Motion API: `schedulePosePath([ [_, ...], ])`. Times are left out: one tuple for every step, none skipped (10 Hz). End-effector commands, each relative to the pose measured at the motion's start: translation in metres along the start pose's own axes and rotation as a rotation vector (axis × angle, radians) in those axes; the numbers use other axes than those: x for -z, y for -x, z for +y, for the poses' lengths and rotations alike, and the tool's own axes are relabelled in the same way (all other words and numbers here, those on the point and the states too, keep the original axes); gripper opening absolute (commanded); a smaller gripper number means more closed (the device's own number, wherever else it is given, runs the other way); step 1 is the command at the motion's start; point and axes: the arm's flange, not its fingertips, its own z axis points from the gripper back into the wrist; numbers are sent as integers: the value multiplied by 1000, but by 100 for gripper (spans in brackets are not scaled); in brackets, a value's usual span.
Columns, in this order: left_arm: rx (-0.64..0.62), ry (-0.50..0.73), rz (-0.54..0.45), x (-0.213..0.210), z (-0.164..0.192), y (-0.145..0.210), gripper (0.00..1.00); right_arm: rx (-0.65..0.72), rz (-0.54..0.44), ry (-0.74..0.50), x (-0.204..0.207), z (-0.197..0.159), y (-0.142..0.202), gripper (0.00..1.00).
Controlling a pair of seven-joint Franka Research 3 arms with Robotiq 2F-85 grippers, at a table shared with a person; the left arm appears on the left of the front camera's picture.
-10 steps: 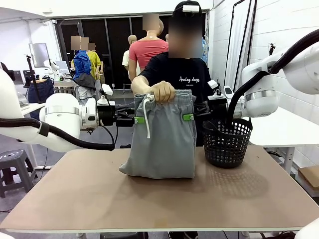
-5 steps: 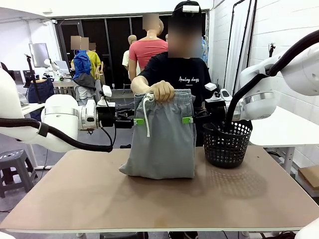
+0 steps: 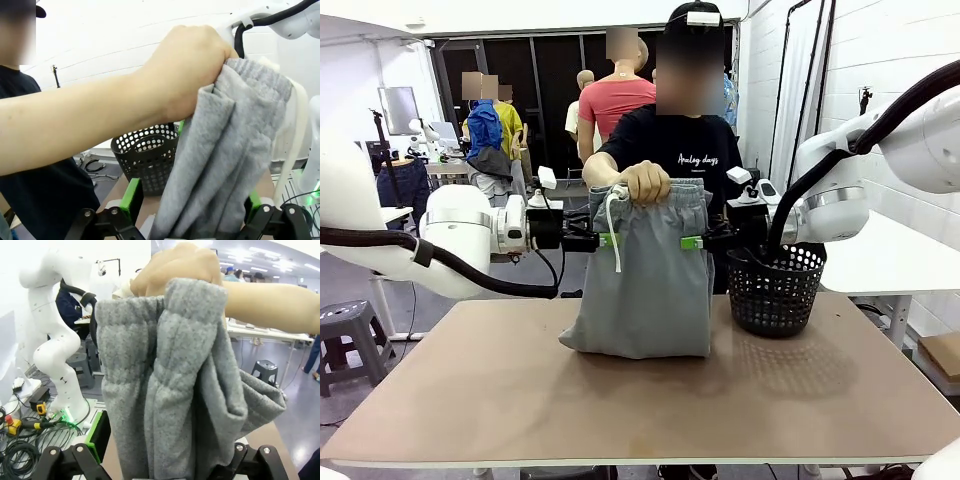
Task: Fold the training pants.
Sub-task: Release the ends of the Training pants and then grab the overlapped ends.
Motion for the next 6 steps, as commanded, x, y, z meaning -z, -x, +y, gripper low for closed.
schedulePosePath([
  [-15, 64, 9, 12, 8, -5, 100, -11, -45, -26, 13, -4, 2, 100],
  [-16, 77, 6, 17, 10, -7, 100, -8, -53, -33, 16, -4, 1, 100],
  [-16, 79, 7, 21, 11, -9, 100, -14, -57, -38, 20, -4, 0, 100],
  [-15, 77, 4, 22, 14, -9, 100, -23, -51, -31, 25, -7, -2, 100],
  [-13, 77, -3, 23, 15, -9, 100, -25, -40, -17, 28, -8, -6, 100],
  [-14, 72, -11, 26, 14, -8, 100, -30, -30, -16, 30, -10, -9, 100],
])
